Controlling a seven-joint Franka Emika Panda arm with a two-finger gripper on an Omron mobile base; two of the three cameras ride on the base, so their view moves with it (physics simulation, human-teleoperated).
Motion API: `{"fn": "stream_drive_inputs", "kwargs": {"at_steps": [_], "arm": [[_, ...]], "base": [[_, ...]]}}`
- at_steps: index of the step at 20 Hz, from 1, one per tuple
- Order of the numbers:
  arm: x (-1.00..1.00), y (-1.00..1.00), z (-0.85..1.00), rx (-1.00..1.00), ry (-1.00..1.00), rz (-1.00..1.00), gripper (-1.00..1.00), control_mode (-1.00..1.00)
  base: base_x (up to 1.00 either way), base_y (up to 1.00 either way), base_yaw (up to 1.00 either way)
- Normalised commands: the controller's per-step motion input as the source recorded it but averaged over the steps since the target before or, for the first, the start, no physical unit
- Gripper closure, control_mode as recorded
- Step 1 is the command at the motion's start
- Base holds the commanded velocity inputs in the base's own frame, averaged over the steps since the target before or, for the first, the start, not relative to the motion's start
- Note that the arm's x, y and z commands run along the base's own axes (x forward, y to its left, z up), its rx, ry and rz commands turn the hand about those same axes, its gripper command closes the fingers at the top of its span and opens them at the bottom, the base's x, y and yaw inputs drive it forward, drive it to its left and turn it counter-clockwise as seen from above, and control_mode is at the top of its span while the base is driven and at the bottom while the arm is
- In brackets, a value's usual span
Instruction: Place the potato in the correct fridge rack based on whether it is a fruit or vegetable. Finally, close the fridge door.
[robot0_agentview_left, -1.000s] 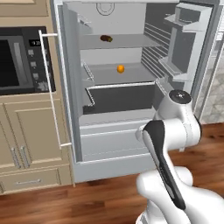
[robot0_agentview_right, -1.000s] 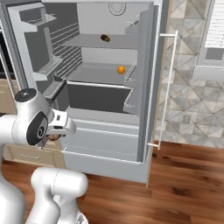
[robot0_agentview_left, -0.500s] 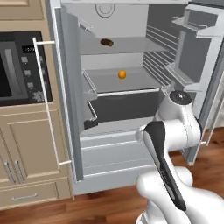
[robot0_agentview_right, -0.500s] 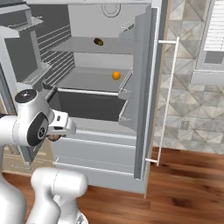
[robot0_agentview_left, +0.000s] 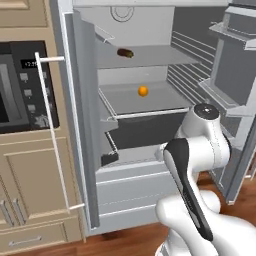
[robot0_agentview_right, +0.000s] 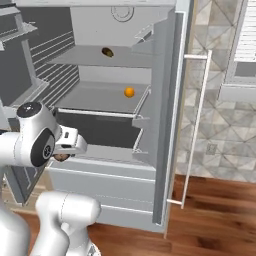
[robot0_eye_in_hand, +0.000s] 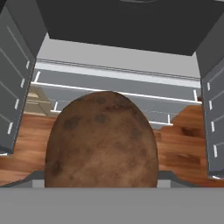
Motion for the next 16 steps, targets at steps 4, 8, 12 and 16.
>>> {"fn": "stream_drive_inputs", "kwargs": {"at_steps": [4,8,12,16], "arm": [[0.00,0.00,0.00,0.00,0.00,0.00,1.00,1.00],[0.00,0.00,0.00,0.00,0.00,0.00,1.00,1.00],[0.00,0.00,0.00,0.00,0.00,0.00,1.00,1.00],[0.00,0.00,0.00,0.00,0.00,0.00,1.00,1.00]], "base": [[0.54,0.34,-0.04],[0.56,0.26,-0.04],[0.56,0.32,-0.04],[0.63,0.13,-0.05]]}}
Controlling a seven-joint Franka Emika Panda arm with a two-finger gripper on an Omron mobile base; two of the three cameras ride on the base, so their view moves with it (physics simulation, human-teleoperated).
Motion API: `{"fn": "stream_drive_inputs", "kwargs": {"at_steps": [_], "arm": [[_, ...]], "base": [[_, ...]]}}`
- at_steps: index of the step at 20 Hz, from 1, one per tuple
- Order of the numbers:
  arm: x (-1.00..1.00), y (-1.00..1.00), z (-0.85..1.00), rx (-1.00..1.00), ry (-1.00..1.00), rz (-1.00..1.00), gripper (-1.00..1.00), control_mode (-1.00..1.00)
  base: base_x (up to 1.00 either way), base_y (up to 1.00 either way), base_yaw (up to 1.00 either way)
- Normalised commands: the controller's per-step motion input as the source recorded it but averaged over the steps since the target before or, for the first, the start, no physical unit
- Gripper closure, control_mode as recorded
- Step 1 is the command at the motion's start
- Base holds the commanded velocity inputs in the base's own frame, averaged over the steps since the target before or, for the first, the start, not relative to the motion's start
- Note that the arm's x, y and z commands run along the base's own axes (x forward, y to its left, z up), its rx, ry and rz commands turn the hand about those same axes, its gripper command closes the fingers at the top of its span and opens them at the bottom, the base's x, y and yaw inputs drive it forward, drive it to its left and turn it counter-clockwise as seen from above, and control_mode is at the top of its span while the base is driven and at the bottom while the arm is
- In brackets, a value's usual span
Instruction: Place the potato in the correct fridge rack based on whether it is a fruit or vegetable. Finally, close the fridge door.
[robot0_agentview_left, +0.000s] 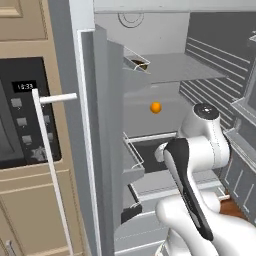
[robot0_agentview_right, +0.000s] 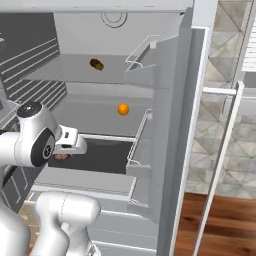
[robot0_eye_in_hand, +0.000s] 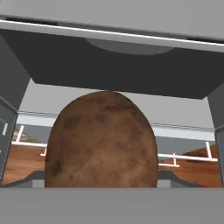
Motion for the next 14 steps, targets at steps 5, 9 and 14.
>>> {"fn": "stream_drive_inputs", "kwargs": {"at_steps": [5,9,14], "arm": [[0.00,0.00,0.00,0.00,0.00,0.00,1.00,1.00],[0.00,0.00,0.00,0.00,0.00,0.00,1.00,1.00],[0.00,0.00,0.04,0.00,-0.02,-0.04,1.00,-1.00]], "base": [[0.66,0.08,-0.06],[0.58,0.04,-0.06],[0.12,0.04,-0.04]]}}
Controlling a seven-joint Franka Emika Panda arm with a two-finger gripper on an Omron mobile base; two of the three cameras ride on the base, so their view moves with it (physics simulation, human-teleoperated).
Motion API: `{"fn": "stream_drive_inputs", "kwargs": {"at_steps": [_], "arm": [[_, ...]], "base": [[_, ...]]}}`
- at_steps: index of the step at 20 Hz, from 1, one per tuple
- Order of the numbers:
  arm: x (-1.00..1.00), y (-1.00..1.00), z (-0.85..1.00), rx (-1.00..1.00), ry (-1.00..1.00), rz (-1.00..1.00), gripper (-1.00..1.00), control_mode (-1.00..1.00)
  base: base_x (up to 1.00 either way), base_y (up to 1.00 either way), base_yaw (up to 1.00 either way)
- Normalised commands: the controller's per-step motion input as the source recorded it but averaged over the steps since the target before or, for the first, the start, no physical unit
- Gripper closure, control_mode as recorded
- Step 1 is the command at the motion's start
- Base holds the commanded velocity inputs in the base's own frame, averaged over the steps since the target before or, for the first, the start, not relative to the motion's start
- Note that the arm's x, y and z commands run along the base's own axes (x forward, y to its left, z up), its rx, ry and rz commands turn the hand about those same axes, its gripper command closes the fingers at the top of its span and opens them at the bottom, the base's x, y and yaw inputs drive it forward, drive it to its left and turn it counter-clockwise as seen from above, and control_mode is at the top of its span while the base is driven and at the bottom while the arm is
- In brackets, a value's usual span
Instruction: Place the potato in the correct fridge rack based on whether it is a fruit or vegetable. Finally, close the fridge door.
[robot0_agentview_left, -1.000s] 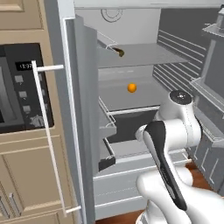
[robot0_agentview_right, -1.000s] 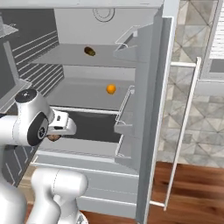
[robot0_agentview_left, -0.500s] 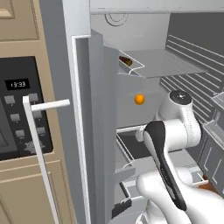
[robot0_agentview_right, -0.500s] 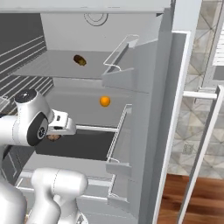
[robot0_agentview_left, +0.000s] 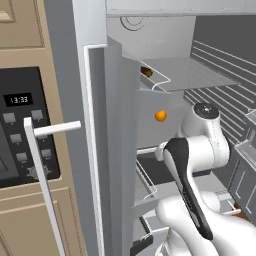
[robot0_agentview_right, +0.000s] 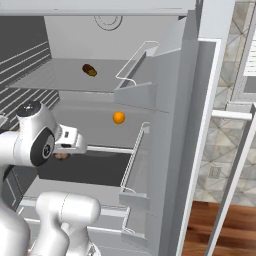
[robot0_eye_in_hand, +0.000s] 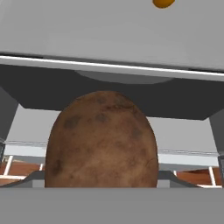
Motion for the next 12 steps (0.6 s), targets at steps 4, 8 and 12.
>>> {"fn": "stream_drive_inputs", "kwargs": {"at_steps": [4,8,12], "arm": [[-0.40,0.00,0.37,0.00,-0.25,-0.09,1.00,-1.00],[-0.48,-0.01,0.53,0.00,-0.39,-0.09,1.00,-1.00],[-0.39,-0.05,0.70,0.00,-0.41,-0.08,1.00,-1.00]], "base": [[0.00,0.00,0.00],[0.00,0.00,0.00],[0.00,0.00,0.00]]}}
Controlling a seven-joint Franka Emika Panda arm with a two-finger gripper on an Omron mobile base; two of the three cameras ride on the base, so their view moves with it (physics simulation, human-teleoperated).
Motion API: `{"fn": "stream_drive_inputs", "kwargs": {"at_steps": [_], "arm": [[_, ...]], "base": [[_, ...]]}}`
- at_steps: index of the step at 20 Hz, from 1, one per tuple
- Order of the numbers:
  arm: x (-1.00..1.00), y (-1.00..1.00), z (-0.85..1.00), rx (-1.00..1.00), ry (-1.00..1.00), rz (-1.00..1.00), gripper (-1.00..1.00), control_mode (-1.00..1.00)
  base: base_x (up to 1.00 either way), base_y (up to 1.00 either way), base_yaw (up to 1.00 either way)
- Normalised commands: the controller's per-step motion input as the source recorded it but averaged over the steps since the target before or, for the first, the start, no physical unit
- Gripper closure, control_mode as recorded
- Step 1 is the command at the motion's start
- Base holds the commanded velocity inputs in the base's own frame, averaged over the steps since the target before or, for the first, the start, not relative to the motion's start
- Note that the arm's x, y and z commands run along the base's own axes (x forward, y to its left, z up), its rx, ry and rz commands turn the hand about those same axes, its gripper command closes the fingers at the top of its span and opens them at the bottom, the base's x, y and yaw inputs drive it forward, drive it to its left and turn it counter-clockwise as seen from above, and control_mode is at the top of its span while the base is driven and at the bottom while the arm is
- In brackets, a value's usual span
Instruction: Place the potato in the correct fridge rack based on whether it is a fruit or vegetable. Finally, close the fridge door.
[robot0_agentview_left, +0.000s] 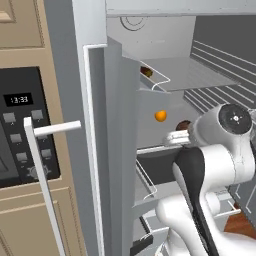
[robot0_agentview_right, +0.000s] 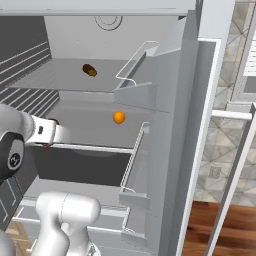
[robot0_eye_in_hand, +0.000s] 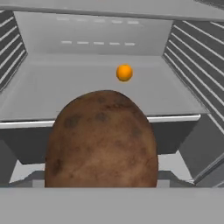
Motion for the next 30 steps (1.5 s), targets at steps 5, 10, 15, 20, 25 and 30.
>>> {"fn": "stream_drive_inputs", "kwargs": {"at_steps": [5,10,15,20,25,30], "arm": [[-0.25,-0.17,0.89,0.00,-0.39,-0.01,1.00,-1.00],[0.01,-0.47,0.89,0.02,-0.28,0.00,1.00,-1.00],[0.35,-0.29,0.63,0.04,-0.05,0.00,1.00,-1.00],[0.49,-0.25,0.27,0.08,0.23,0.06,1.00,-1.00],[0.06,-0.09,-0.07,0.00,-0.08,0.03,1.00,-1.00],[0.48,-0.20,-0.11,0.00,0.00,0.00,1.00,-1.00]], "base": [[0.00,0.00,0.00],[0.00,0.00,0.00],[0.00,0.00,0.00],[0.00,0.00,0.00],[0.00,0.00,0.00],[0.00,0.00,0.00]]}}
